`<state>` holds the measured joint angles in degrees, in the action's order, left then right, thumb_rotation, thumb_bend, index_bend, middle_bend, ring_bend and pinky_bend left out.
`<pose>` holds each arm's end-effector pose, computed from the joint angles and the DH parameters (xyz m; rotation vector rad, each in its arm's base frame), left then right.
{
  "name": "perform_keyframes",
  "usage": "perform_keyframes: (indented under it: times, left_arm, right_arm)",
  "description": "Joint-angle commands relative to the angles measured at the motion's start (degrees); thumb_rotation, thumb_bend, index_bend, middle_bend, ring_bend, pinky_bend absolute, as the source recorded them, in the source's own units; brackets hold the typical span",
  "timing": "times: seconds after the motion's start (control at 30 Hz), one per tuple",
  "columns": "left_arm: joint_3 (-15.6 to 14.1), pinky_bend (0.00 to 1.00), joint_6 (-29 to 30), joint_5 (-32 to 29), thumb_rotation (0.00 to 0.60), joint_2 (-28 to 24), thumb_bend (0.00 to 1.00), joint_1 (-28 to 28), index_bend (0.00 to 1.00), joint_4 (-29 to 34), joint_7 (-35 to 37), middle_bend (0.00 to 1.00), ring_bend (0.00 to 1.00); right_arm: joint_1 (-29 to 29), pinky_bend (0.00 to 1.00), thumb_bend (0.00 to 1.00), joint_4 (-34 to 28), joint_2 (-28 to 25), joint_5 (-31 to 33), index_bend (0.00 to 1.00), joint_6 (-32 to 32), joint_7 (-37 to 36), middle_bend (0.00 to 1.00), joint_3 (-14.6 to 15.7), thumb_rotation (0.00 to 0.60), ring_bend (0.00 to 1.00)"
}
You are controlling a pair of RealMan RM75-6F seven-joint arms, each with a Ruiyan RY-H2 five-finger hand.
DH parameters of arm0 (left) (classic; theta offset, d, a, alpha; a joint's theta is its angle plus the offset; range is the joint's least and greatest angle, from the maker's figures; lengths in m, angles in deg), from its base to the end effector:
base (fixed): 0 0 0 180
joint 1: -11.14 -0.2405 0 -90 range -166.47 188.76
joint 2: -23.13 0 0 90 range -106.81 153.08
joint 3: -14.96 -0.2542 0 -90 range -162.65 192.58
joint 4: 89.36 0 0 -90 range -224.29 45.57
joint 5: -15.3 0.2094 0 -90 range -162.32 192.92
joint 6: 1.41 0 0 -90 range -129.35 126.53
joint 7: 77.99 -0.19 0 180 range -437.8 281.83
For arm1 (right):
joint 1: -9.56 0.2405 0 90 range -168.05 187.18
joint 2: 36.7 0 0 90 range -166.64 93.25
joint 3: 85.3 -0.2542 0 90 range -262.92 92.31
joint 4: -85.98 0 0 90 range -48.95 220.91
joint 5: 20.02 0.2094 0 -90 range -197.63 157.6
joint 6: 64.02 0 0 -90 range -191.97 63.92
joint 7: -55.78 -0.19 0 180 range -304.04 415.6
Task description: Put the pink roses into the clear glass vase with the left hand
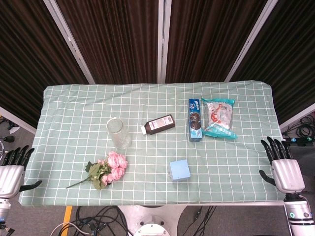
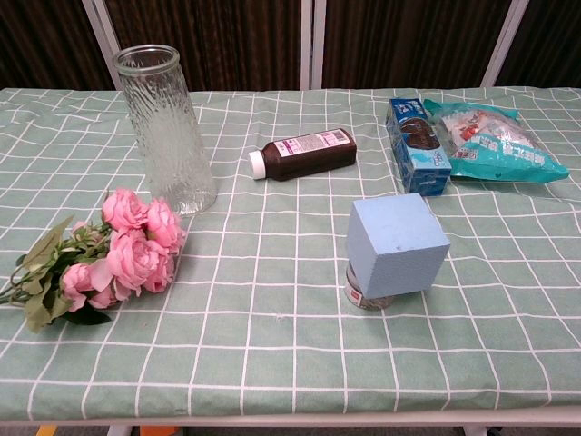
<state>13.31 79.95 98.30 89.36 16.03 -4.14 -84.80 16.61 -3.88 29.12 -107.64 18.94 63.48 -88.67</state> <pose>-0.3519 0.2104 0.1401 -1.4777 -0.8629 -0.6350 -0.3029 -0.2408 0.1463 1.4885 -0.7707 0.8222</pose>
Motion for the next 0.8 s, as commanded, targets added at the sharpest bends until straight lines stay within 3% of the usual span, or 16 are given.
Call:
perform_keyframes:
  times: [0.03, 0.23, 0.53, 0.6, 0.73, 0.8]
  left_arm:
    - [0.03, 0.08, -0.5, -0.22, 0.474, -0.25, 0.01, 0.06, 0.07, 0.5, -0.2, 0.02, 0.0]
    - [-0.12, 0.08, -1.61, -0.52, 0.467, -0.76, 0.01, 0.09, 0.07, 3.14, -0.01, 0.02, 0.0]
    - [-1.42, 0.08, -5.67, 0.04, 0.476, -2.9, 0.01, 1.38, 0.07, 12.51, -0.07, 0.02, 0.0]
    - [-1.79, 0.08, -6.66, 1.04, 0.492, -2.7, 0.0, 1.9, 0.07, 13.34, 1.68, 0.02, 0.0]
    - [-2.14, 0.08, -9.98, 2.23, 0.597, -1.99, 0.0, 3.56, 0.05, 14.74, 8.69, 0.01, 0.0]
    - [-1.82, 0.06, -10.9, 2.36, 0.6, -1.08, 0.0, 4.32, 0.05, 14.6, 9.85, 0.01, 0.0]
  right_arm:
    - [0.14, 0.0, 0.1, -0.75, -0.32, -0.37, 0.0, 0.46, 0.11, 0.0, -0.26, 0.6, 0.0]
    - [0.3, 0.0, 0.1, -2.21, -0.83, -0.85, 0.0, 1.34, 0.32, 0.0, -0.76, 0.6, 0.0]
    - [0.06, 0.0, 0.1, -1.87, -0.35, -0.4, 0.0, 1.45, 1.37, 0.0, -0.59, 0.6, 0.0]
    - [-0.02, 0.0, 0.1, -1.7, -0.59, -0.3, 0.0, 1.53, 1.74, 0.0, -0.6, 0.6, 0.0]
    - [0.0, 0.0, 0.1, -2.16, -1.03, 0.33, 0.0, 1.54, 1.78, 0.0, -1.02, 0.6, 0.0]
    - [0.09, 0.0, 0.1, -2.45, -1.06, 0.32, 0.0, 1.53, 2.05, 0.0, -1.1, 0.6, 0.0]
